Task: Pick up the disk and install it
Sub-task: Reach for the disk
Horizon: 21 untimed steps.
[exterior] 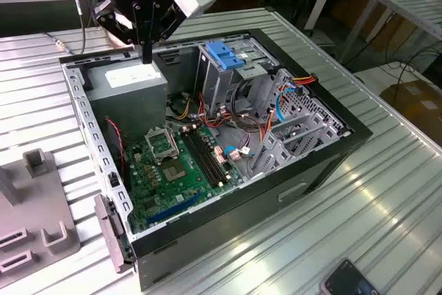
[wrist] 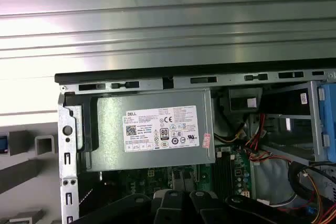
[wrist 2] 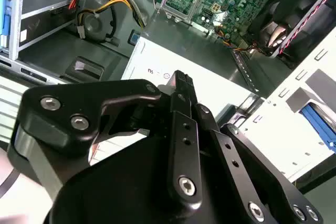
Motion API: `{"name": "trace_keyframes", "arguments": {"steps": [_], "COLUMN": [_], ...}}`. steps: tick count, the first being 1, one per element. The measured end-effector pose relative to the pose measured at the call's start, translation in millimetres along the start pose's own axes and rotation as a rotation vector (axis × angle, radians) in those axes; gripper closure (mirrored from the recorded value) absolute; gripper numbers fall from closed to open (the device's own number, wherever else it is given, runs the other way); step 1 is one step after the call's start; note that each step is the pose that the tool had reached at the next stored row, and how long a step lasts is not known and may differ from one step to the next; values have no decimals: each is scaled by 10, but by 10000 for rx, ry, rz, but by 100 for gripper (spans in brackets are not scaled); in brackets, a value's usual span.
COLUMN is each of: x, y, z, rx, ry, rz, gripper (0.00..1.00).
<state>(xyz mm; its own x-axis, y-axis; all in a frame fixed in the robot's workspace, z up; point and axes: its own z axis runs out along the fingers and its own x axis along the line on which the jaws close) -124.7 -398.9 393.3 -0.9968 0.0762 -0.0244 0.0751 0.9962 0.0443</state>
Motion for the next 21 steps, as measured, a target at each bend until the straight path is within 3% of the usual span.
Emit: {"name": "trace_keyframes", "arguments": {"steps": [21], "x": [91], "y": [-7], "z": [-2], "rx": [-1], "ry": [0], "rz": [0], "gripper": [90]}}
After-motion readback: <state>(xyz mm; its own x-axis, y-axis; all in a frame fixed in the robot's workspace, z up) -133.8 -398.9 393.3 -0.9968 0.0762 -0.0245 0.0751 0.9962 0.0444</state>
